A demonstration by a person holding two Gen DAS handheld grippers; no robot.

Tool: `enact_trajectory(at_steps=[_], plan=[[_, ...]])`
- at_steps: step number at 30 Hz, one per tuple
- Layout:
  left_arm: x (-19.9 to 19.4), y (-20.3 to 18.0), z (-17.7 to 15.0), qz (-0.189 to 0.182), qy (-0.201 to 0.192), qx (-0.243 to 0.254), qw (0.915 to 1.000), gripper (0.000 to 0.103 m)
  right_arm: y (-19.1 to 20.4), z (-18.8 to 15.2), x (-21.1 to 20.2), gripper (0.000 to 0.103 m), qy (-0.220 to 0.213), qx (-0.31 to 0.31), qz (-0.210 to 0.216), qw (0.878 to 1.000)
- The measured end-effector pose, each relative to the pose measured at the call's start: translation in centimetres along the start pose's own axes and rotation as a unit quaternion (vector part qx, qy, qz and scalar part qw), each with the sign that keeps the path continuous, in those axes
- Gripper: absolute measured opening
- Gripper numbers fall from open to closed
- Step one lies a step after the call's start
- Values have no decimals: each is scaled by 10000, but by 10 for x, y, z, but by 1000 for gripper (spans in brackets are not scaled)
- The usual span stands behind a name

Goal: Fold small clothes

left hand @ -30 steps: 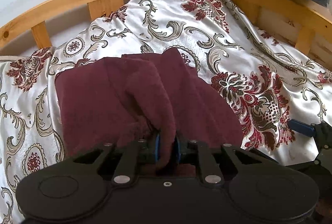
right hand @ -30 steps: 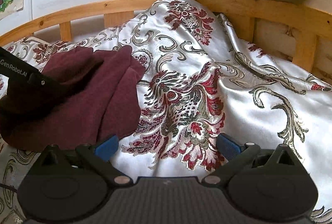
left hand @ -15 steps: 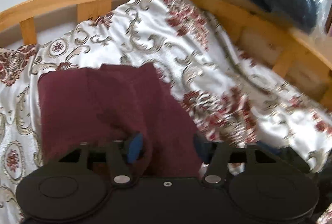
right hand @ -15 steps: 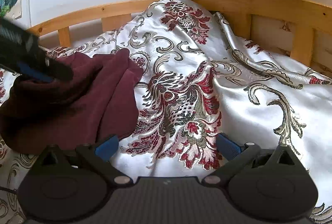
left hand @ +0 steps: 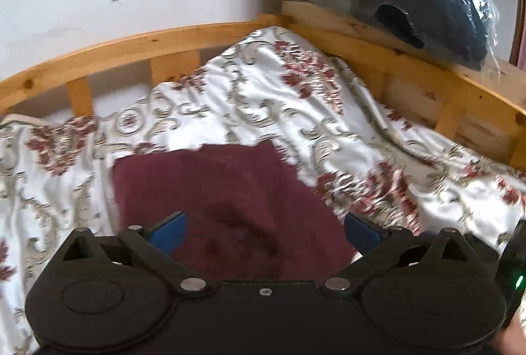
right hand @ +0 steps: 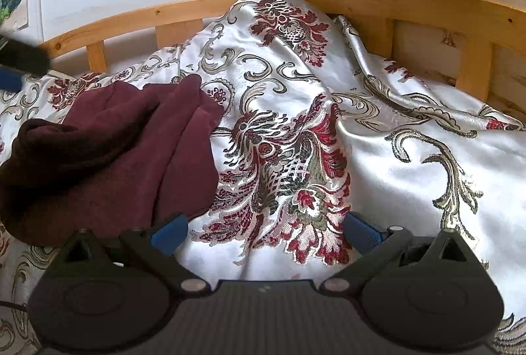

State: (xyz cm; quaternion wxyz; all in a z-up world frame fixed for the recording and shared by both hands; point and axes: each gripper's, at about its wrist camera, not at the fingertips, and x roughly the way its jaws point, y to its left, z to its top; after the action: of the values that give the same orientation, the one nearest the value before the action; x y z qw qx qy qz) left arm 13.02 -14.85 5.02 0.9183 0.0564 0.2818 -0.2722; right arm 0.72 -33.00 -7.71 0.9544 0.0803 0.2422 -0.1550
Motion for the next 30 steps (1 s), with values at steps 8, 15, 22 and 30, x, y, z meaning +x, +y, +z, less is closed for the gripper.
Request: enact_trajectory(at_steps=[8, 15, 22, 30], plan=[[-24, 40, -40, 615, 144, -158, 9979, 102, 10, 4, -1, 103, 1, -7, -26, 10000], [-23, 46, -67, 527, 213, -357, 9977, 102, 19, 16, -3, 103, -184, -231, 102, 9995], [-10, 25, -81, 358, 212, 351, 9985, 100, 24, 56, 16, 103, -230, -233, 901, 9954], [1, 19, -86, 584, 176, 722, 9955, 90, 38, 112, 73, 103, 429, 474, 2470, 9669]])
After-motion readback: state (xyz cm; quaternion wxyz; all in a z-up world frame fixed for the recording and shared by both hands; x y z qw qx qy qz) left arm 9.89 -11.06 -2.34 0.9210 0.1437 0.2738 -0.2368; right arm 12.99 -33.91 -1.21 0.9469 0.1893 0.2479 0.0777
